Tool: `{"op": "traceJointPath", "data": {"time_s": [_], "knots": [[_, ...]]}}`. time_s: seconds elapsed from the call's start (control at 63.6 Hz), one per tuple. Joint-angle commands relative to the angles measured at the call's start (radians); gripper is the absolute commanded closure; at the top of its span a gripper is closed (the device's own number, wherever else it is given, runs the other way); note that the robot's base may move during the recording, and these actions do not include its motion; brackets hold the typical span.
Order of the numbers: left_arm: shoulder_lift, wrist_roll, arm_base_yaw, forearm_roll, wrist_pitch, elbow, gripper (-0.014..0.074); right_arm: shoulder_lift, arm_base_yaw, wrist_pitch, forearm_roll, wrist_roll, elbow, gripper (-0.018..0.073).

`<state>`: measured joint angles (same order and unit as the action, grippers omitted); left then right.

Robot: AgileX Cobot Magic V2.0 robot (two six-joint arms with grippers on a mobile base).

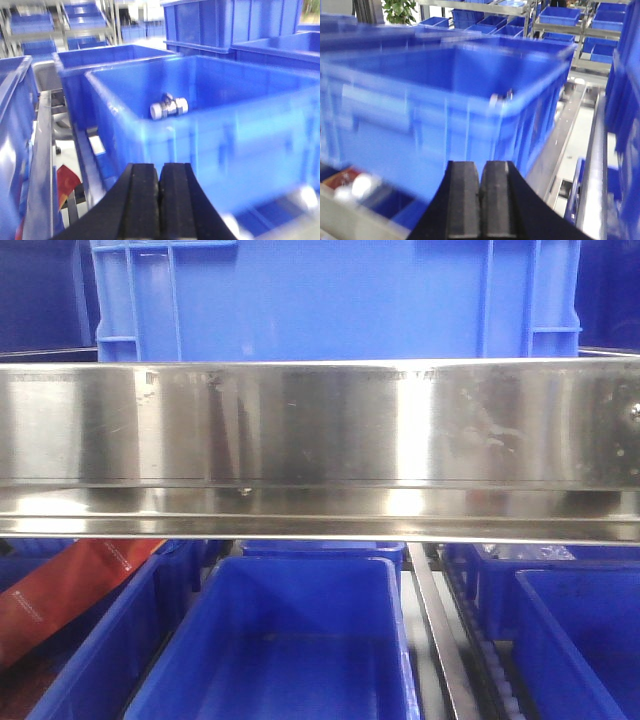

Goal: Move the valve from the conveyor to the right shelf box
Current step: 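Open both grippers to drop the valves into the blue bin, then raise both empty grippers up out of the blue bin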

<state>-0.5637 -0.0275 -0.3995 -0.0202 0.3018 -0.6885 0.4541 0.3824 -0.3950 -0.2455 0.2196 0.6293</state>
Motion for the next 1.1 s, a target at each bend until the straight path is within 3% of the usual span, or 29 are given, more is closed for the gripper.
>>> {"op": "traceJointPath", "data": {"time_s": [0.0, 0.252, 1.006, 1.085], "knots": [[0.076, 0.006, -0.002, 0.002, -0.035, 0.096, 0.0707, -0.07, -0.001, 0.04, 0.004, 0.008, -0.076, 0.0713], [0.2, 0.006, -0.002, 0.011, -0.044, 0.245, 0.0707, -0.139, -0.001, 0.045, 0.004, 0.008, -0.183, 0.0713], [0.202, 0.006, -0.002, 0.011, -0.038, 0.247, 0.0707, -0.139, -0.001, 0.052, 0.004, 0.008, -0.186, 0.0713], [0.216, 0.006, 0.021, 0.011, -0.048, 0.257, 0.0707, -0.139, -0.001, 0.052, 0.004, 0.008, -0.186, 0.0713]]}}
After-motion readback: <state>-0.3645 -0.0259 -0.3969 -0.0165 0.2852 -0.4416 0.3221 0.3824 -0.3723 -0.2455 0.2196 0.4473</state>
